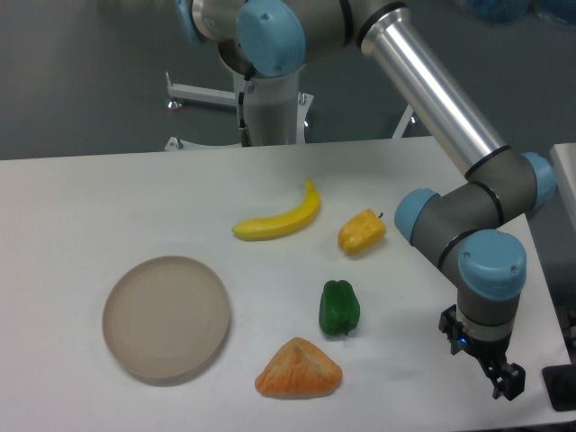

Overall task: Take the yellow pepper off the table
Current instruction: 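Move the gripper over the yellow pepper and lower toward it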

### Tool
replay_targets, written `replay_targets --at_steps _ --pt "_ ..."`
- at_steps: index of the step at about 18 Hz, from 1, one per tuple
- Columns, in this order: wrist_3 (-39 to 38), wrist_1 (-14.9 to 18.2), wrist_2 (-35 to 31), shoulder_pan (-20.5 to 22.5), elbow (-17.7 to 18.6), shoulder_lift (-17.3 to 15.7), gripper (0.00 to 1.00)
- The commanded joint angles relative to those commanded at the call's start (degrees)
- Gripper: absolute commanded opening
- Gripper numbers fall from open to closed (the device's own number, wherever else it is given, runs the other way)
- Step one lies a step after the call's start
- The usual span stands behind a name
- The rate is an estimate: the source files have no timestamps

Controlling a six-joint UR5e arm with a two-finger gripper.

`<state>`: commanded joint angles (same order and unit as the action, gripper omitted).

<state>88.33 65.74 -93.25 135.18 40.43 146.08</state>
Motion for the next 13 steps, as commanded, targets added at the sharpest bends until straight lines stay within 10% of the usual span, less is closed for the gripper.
replay_targets --at_steps 7,13 --pt "-1.6 0.3 -0.3 -1.1 1.5 -1.2 0.99" --pt "-1.8 0.6 0.0 -1.1 10.4 -7.9 0.99"
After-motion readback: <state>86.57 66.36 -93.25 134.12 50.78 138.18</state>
